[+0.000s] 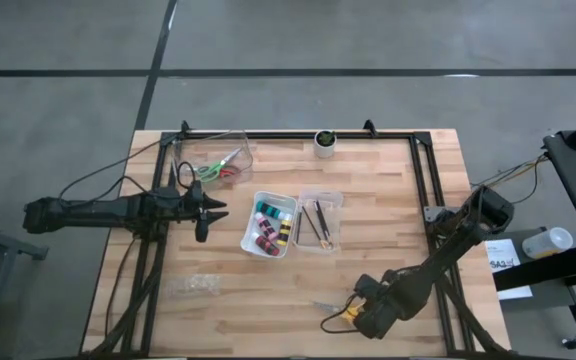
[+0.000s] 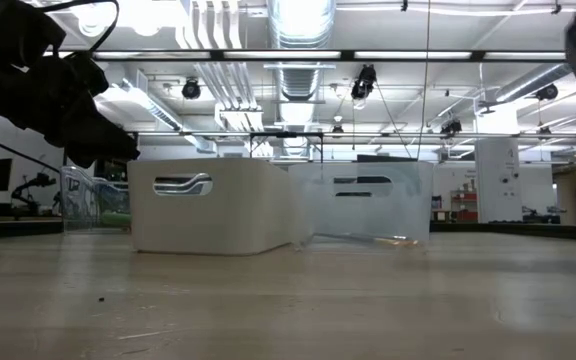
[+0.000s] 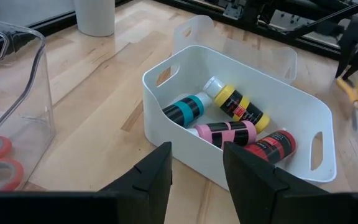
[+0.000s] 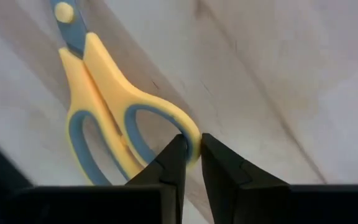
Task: Pick & Place Paint Supplies
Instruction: Put the yellow scissors into the top transparent bin
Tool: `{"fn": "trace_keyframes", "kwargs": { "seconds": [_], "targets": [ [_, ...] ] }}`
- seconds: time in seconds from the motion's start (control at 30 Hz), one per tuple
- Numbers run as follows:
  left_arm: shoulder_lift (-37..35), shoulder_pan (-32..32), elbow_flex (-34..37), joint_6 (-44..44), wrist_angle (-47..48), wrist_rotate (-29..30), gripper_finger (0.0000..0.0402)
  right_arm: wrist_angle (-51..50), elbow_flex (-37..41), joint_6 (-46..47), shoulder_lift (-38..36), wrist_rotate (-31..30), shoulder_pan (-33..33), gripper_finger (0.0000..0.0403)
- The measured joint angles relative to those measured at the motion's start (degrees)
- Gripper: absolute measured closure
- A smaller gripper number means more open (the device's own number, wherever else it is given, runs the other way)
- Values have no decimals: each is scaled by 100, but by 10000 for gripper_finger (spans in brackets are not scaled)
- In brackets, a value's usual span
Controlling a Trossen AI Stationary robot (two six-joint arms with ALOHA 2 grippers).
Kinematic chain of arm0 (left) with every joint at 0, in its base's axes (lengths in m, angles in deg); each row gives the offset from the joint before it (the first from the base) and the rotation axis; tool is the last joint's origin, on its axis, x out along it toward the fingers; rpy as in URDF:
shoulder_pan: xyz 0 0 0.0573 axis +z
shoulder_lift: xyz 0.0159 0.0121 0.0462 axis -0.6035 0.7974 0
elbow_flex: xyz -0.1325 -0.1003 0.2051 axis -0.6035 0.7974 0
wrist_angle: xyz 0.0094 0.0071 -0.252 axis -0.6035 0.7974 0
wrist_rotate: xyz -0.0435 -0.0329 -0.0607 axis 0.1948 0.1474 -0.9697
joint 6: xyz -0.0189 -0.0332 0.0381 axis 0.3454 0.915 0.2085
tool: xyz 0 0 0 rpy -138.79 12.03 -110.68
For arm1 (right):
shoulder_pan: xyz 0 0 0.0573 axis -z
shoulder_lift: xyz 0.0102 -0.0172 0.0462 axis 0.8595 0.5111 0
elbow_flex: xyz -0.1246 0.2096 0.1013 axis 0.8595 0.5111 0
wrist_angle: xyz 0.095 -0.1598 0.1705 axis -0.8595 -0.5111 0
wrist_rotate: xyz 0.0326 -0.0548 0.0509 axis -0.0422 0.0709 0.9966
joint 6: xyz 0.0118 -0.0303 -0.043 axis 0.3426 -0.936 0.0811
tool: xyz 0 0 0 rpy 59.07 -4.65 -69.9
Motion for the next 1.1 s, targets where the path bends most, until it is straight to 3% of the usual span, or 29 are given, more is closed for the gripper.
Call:
{"fn": "trace_keyframes", "kwargs": {
  "seconds": [0.13,0.4,0.53,0.67,0.83,1.1],
  "targets": [
    [1,-1,0,0,2,0,251,-23,0,-293,-477,-657,2,363],
    [-1,0,0,0,0,0,252,-19,2,-757,-1312,-2567,126,363],
    [0,-1,0,0,0,0,252,18,2,-971,-1471,-3558,275,363],
    [0,1,0,0,0,0,252,191,0,-1594,-1548,-4167,560,363],
    [-1,1,0,0,0,0,252,929,0,-3009,-1772,-4132,1226,363],
    [0,0,0,0,0,0,252,2400,4,-5178,-1975,-3131,2512,364]
  ]
}}
